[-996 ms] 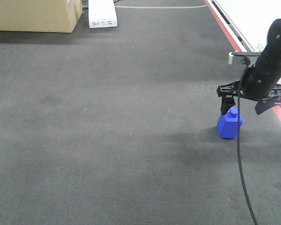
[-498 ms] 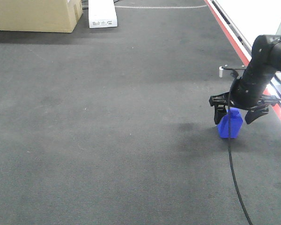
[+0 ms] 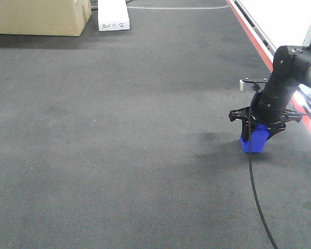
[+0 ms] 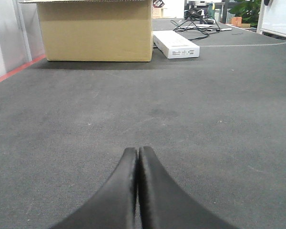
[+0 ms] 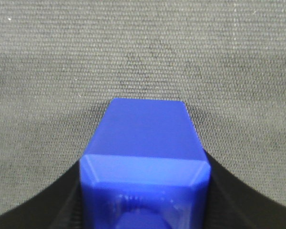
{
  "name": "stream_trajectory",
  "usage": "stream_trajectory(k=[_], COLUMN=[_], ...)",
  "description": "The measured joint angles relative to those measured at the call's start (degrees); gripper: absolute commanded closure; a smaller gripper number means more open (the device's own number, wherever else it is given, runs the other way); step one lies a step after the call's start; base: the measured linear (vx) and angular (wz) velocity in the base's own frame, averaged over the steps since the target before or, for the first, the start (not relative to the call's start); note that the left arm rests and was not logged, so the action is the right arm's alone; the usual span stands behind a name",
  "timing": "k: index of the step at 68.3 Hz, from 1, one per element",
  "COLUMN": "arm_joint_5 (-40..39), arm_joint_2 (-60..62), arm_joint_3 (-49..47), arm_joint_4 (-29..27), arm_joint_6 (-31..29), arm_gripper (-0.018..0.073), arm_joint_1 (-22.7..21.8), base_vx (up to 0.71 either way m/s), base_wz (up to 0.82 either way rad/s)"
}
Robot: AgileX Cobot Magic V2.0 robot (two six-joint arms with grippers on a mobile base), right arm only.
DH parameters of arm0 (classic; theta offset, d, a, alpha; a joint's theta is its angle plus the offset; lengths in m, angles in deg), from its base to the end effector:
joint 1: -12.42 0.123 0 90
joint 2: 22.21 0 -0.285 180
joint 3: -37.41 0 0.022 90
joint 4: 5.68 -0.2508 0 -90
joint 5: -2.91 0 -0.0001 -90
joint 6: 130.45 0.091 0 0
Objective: Pour parts from conveyor to right shelf
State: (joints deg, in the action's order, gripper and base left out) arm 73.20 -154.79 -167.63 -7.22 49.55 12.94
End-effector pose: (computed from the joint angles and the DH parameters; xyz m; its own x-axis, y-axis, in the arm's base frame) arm 0.4419 0.0063 0.1873 -0.9993 0.0000 -0.0377 -0.0010 0.9997 0.0256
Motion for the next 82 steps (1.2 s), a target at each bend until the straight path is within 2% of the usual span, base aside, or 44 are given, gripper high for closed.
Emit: stream_trajectory(k=[21,31,65,82], arm_joint_5=[-1.89,-7.03,-41.02,-52.33], arm_joint_2=[3.51,10.36,44.28,61.09], arm_joint_3=[0.45,6.05,48.49,64.94], arm_joint_4=[0.42,0.42,0.42,0.42], arm_joint_6=[0.0,0.0,-2.43,-2.67], arm_gripper=[0.0565,0.0565,0.0565,0.0565], arm_joint_1=[0.0,0.0,0.0,0.0], base_vx=[0.0,0.0,0.0,0.0], base_wz=[0.0,0.0,0.0,0.0])
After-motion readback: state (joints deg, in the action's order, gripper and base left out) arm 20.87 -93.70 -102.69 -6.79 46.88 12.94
